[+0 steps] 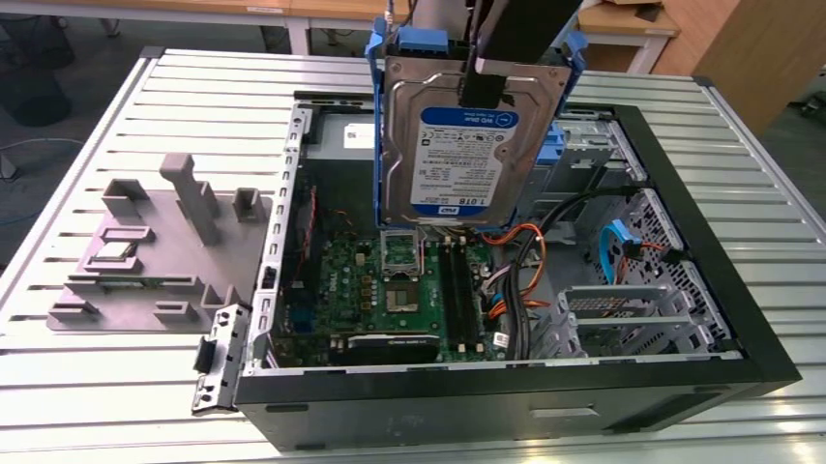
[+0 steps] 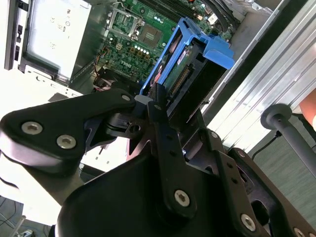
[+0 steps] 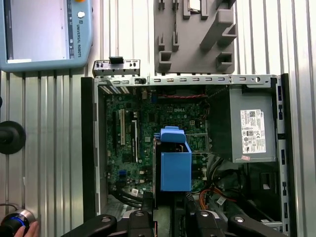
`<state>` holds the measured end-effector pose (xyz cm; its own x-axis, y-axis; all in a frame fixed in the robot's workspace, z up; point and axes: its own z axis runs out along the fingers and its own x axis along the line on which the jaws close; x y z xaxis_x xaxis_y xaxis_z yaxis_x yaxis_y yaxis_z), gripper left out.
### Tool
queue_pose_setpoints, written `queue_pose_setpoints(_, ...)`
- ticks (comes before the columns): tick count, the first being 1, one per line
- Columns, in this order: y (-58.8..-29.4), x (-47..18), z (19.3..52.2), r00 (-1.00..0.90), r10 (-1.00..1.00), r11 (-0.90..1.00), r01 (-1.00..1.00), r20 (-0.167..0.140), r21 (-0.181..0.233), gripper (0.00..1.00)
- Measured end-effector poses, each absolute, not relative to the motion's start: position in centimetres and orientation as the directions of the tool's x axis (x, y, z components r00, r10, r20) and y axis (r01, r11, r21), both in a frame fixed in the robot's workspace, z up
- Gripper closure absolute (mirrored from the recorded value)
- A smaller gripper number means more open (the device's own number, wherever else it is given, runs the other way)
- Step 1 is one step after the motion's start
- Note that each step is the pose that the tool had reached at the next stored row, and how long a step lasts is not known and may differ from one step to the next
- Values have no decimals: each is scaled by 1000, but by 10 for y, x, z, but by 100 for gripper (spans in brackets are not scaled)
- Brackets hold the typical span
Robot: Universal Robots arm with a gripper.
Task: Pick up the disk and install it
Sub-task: 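Pick up the disk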
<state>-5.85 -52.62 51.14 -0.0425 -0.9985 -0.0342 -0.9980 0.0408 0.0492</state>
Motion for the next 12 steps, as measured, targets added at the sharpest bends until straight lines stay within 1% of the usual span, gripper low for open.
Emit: queue_pose_setpoints(12, -526, -51, 511, -43, -999, 41, -998, -34, 49, 65)
